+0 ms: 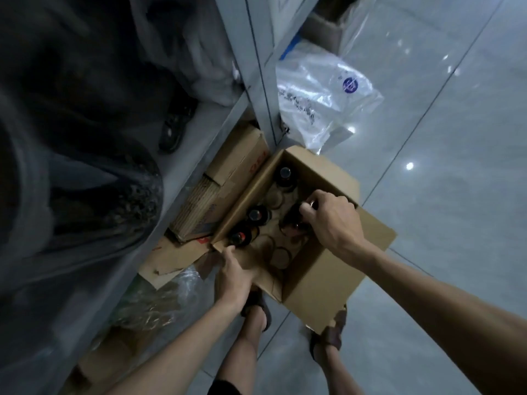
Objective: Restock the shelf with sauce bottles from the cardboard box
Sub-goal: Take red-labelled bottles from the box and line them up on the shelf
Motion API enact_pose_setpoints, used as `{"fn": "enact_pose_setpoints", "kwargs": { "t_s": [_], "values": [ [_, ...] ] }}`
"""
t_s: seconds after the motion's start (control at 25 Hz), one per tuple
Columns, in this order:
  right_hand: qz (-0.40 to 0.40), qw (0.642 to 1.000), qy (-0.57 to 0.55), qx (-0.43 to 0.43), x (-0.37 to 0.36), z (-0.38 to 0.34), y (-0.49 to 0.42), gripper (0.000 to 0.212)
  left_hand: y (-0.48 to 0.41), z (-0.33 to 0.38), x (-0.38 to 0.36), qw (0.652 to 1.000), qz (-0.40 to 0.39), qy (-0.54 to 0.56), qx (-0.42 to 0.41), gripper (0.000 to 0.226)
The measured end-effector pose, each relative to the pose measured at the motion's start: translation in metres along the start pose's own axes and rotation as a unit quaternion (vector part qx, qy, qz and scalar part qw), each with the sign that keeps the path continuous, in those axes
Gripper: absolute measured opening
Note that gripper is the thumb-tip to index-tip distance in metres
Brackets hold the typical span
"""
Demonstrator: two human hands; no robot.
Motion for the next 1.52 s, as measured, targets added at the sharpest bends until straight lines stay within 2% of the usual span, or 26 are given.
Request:
{"fn": "enact_pose_setpoints", "kwargs": {
  "t_s": [0.12,0.24,0.32,0.44,0.52,0.64,0.76,0.84,0.92,0.96,1.04,1.12,1.24,1.36,1.52],
  "values": [
    [-0.063,0.998,0.004,0.029,0.095,-0.054,0.021,0.03,0.072,0.091,0.046,0.98,-0.028,-0.025,-0.197,0.091],
    [-0.129,0.99,-0.01,0.06,0.196,-0.127,0.045,0.034,0.148,0.174,0.108,0.93,0.02,-0.088,-0.356,0.102],
    [-0.155,0.985,-0.019,0.076,0.267,-0.18,0.071,0.041,0.199,0.215,0.156,0.925,0.047,-0.064,-0.372,0.1],
    [-0.168,0.978,-0.078,0.096,0.364,-0.255,0.114,0.037,0.262,0.257,0.241,0.927,0.116,0.064,-0.351,0.092],
    [-0.162,0.973,-0.116,0.118,0.424,-0.3,0.146,0.032,0.303,0.281,0.298,0.909,0.166,0.124,-0.36,0.082],
    [-0.121,0.963,-0.146,0.192,0.508,-0.362,0.202,0.035,0.372,0.312,0.382,0.87,0.218,0.18,-0.404,0.069],
    [-0.089,0.939,-0.176,0.282,0.57,-0.416,0.259,0.035,0.435,0.324,0.454,0.836,0.238,0.259,-0.422,0.064],
    [-0.086,0.913,-0.21,0.338,0.596,-0.446,0.29,0.034,0.47,0.328,0.496,0.818,0.235,0.312,-0.422,0.059],
    [-0.088,0.889,-0.22,0.392,0.609,-0.474,0.324,0.018,0.504,0.325,0.539,0.805,0.234,0.341,-0.426,0.054],
    [-0.104,0.872,-0.224,0.422,0.61,-0.487,0.342,0.018,0.52,0.322,0.561,0.802,0.234,0.347,-0.426,0.055],
    [-0.143,0.84,-0.238,0.466,0.605,-0.509,0.377,0.041,0.547,0.309,0.605,0.802,0.251,0.344,-0.419,0.062],
    [-0.176,0.817,-0.265,0.48,0.596,-0.526,0.409,0.055,0.571,0.29,0.649,0.803,0.28,0.321,-0.418,0.071],
    [-0.208,0.785,-0.343,0.472,0.585,-0.552,0.457,0.053,0.601,0.256,0.704,0.814,0.3,0.29,-0.404,0.074],
    [-0.238,0.752,-0.373,0.489,0.566,-0.586,0.512,0.058,0.62,0.209,0.746,0.809,0.329,0.275,-0.401,0.073],
    [-0.272,0.735,-0.376,0.494,0.521,-0.633,0.578,0.059,0.622,0.134,0.797,0.808,0.364,0.262,-0.383,0.076]
  ]
}}
Point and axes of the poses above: each hand's wrist, its own y-axis away from the middle knuckle, its own x-axis out of the back of the hand, z = x × y, the point moved 6 cm from there along -y, towards the middle knuckle, and after that the axes turned 14 degrees about z, right-handed, at the moved point
